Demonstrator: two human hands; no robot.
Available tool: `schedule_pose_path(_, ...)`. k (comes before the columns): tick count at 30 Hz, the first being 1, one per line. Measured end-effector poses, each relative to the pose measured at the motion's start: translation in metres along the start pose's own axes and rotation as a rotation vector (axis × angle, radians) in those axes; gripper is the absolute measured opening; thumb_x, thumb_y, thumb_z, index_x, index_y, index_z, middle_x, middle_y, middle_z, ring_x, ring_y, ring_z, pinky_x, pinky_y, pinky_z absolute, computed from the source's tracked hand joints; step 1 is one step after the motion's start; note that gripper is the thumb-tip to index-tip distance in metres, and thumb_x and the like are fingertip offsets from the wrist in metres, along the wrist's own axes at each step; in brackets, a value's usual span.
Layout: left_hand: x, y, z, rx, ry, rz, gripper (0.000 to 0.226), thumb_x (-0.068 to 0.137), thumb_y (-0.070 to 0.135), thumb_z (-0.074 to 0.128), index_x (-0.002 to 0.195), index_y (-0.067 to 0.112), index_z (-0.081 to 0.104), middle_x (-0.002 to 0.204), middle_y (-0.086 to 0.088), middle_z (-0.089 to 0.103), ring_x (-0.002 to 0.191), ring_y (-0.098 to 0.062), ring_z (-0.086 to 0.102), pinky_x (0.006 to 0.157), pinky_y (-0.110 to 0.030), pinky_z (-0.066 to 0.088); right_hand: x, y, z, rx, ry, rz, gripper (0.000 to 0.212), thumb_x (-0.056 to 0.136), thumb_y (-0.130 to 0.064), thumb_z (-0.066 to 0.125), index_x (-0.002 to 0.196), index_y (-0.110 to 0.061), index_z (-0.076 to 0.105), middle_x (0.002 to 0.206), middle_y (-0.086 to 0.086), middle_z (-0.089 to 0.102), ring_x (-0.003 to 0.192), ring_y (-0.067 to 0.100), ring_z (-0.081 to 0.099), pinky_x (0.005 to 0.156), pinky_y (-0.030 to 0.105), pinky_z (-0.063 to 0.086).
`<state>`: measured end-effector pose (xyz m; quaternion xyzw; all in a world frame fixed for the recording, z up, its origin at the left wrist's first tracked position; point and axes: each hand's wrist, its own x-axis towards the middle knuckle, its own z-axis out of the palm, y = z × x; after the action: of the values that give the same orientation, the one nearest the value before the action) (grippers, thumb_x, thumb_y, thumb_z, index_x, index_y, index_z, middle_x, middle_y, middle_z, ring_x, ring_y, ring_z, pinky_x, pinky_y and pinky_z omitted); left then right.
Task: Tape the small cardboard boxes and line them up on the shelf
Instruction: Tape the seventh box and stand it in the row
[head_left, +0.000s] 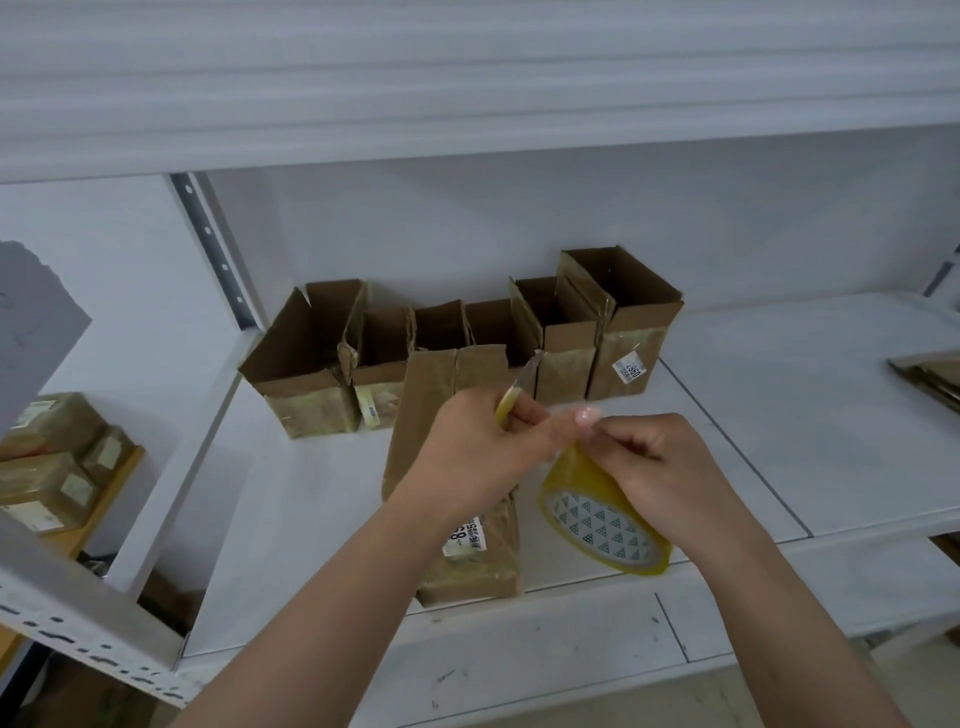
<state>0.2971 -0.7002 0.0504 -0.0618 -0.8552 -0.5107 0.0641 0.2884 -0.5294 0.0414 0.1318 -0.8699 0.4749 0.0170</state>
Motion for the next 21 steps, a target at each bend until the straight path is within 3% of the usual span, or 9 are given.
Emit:
schedule_pose_path(3,0.001,-0.003,0.003,-0.003,0.017,0.012,0.024,0.082,0.042,0.073,0.069,0.022,0.069,0.056,0.014,0.065,0.049,0.004,0.055,0.047,-0.008,0.039,-0.001,-0.002,0.001,0.027,-0.067,0.01,0.026,0.095,-0.038,0.057,0.077,-0.04,0.076,0.071,-0.005,0.071,0.067,0.014,0.068,0.071,0.041,0.055)
schedule_pose_path(5,-0.001,-0.006,0.001,0.018,0.042,0.032,0.024,0.086,0.035,0.071,0.065,0.026,0.065,0.053,0.015,0.063,0.047,0.003,0.054,0.047,-0.009,0.039,-0.003,-0.004,0.001,0.151,-0.144,0.049,0.015,0.091,-0.039,0.061,0.093,-0.04,0.076,0.082,-0.009,0.075,0.075,0.009,0.071,0.075,0.031,0.058)
schedule_pose_path(6,-0.002,-0.007,0.0,0.022,0.055,0.032,0.025,0.087,0.035,0.07,0.065,0.026,0.064,0.053,0.015,0.063,0.048,0.002,0.055,0.048,-0.009,0.041,-0.003,-0.005,0.0,0.22,-0.182,0.084,0.022,0.084,-0.043,0.065,0.104,-0.038,0.074,0.085,-0.008,0.075,0.077,0.009,0.072,0.076,0.029,0.059)
schedule_pose_path(9,-0.007,-0.01,-0.005,0.012,0.1,0.001,0.027,0.089,0.035,0.068,0.065,0.025,0.062,0.055,0.011,0.065,0.05,0.001,0.058,0.049,-0.01,0.043,-0.003,-0.006,-0.004,0.348,-0.222,0.18,0.069,0.054,-0.058,0.072,0.119,-0.037,0.06,0.084,-0.002,0.076,0.075,0.012,0.074,0.062,0.018,0.056)
schedule_pose_path(11,-0.011,-0.014,-0.014,0.027,0.147,-0.036,0.028,0.09,0.035,0.067,0.065,0.022,0.062,0.055,0.01,0.065,0.047,0.002,0.055,0.048,-0.008,0.041,-0.002,-0.008,-0.009,0.376,-0.197,0.185,0.076,0.046,-0.064,0.071,0.114,-0.033,0.064,0.08,-0.003,0.074,0.074,0.01,0.073,0.058,0.015,0.053)
schedule_pose_path(17,-0.033,-0.028,-0.025,-0.015,0.289,-0.058,0.033,0.089,0.031,0.067,0.059,0.02,0.06,0.052,0.006,0.063,0.049,-0.001,0.057,0.051,-0.008,0.042,0.006,-0.016,-0.01,0.357,-0.261,0.103,0.061,0.046,-0.065,0.068,0.098,-0.032,0.071,0.075,-0.005,0.073,0.072,0.013,0.072,0.057,0.014,0.051)
schedule_pose_path(21,-0.046,-0.051,-0.047,0.013,0.466,-0.131,0.035,0.085,0.047,0.061,0.062,0.02,0.06,0.057,0.007,0.063,0.054,-0.002,0.057,0.054,-0.017,0.046,0.009,-0.013,-0.02,0.324,-0.28,0.127,0.048,0.047,-0.061,0.072,0.086,-0.032,0.074,0.067,-0.002,0.071,0.061,0.012,0.069,0.049,0.017,0.049)
